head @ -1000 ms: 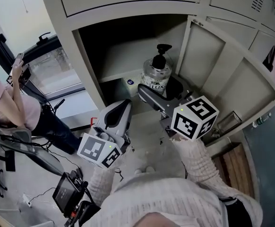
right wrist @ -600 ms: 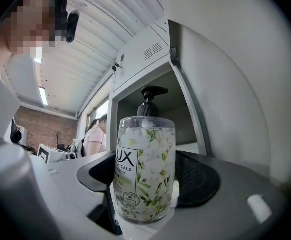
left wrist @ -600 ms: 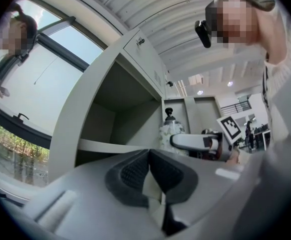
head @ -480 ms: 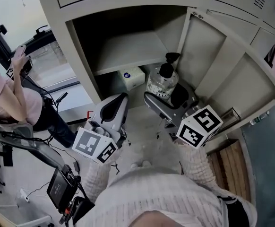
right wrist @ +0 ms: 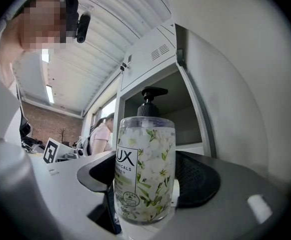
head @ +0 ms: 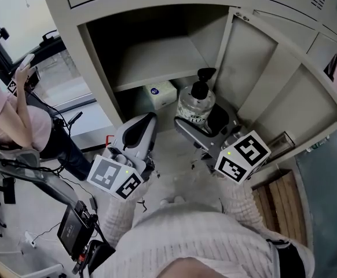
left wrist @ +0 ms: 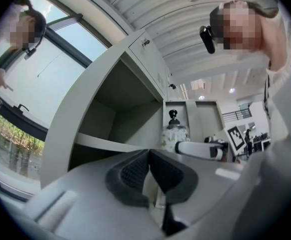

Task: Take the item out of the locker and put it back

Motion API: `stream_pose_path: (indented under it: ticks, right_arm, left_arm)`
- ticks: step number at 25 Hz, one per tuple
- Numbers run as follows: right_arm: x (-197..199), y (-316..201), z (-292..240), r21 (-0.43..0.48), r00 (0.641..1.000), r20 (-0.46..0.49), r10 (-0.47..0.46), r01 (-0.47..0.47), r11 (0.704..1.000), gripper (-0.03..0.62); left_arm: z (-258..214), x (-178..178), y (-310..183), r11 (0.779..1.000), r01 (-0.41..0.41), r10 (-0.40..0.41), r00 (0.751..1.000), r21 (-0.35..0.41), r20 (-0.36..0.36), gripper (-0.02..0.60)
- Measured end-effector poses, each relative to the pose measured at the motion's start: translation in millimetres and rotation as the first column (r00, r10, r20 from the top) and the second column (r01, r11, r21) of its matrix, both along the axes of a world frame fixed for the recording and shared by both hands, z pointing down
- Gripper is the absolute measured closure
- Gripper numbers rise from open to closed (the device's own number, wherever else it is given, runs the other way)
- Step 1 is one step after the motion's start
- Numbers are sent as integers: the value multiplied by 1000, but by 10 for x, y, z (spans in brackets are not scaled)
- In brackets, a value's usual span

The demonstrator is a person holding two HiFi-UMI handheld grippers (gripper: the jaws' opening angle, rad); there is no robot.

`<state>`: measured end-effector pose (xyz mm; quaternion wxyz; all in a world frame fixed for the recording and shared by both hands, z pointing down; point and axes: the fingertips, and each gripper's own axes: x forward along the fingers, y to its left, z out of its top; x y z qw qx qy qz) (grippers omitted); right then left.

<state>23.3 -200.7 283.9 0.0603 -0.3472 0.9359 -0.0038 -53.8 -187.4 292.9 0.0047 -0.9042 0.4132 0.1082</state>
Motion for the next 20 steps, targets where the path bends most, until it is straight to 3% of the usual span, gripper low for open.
stream_pose_path:
  ticks: [20]
  right_arm:
    - [-36, -22, -78, -3, 1000, 24, -16, 16, 1000, 233]
  left_arm:
    - [38, 19, 31, 1000, -19, 19, 1000, 0, 8, 574]
